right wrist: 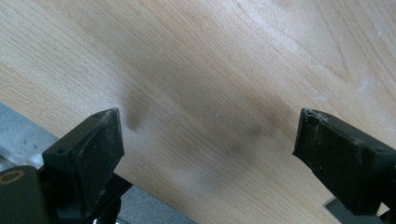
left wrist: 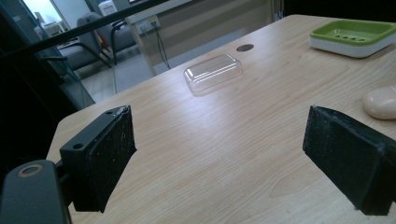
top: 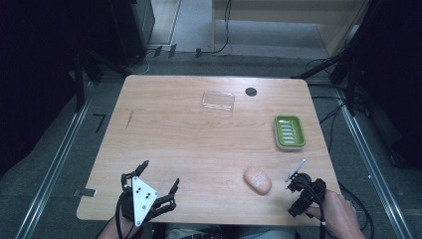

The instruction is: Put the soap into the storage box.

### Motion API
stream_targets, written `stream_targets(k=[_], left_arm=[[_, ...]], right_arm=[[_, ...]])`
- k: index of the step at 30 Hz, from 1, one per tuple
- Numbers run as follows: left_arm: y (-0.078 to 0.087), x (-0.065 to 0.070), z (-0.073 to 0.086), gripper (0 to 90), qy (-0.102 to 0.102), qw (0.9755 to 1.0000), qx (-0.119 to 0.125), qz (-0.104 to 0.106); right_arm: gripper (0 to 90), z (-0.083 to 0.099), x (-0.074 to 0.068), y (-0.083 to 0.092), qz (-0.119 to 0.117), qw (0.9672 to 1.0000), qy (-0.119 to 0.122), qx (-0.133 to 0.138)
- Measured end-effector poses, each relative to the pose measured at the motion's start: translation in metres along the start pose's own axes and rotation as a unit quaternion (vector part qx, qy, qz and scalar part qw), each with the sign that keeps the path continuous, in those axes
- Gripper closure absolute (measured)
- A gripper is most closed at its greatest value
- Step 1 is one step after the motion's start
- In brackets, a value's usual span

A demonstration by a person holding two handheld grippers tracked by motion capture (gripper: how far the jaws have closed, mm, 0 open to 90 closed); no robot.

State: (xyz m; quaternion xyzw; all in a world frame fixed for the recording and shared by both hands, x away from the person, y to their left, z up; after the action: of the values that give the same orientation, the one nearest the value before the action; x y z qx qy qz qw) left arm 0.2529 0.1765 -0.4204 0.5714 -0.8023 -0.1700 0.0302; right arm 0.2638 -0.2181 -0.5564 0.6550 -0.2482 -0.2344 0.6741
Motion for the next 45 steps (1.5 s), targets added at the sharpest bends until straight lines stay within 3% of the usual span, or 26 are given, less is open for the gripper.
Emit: stream_targets(k=[15,26,45], left_arm=[[-0.001,0.002,-0.002,9.9,0.013,0.9999,0.003,0.009],[0.0,0.0,-0.002,9.9,0.015,0.9998,0.003,0.009],[-0.004,0.004,-0.003,9.9,0.011,0.9998,0.003,0.017]], right_arm=[[8.2,-0.007,-0.007,0.005,-0.003,0.9999,0.015,0.004],[8.0,-0.026,-0.015,0.01,-0.003,0.9994,0.033,0.008],[5.0,-0.078,-0.034,0.028,0.003,0.997,0.075,0.02]])
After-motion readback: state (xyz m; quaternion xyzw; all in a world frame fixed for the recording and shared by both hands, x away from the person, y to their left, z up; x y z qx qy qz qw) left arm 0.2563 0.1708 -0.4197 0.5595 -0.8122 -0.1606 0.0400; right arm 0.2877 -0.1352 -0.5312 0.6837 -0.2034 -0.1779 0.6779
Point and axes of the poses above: each handheld gripper's, and its own axes: y roughly backward along the jaws, z roughly out of its underside, x roughly to its right, the point moved 9 cm from there along -y, roughly forward along the jaws, and after that the axes turned 10 degrees about y, right-handed, at the moved point
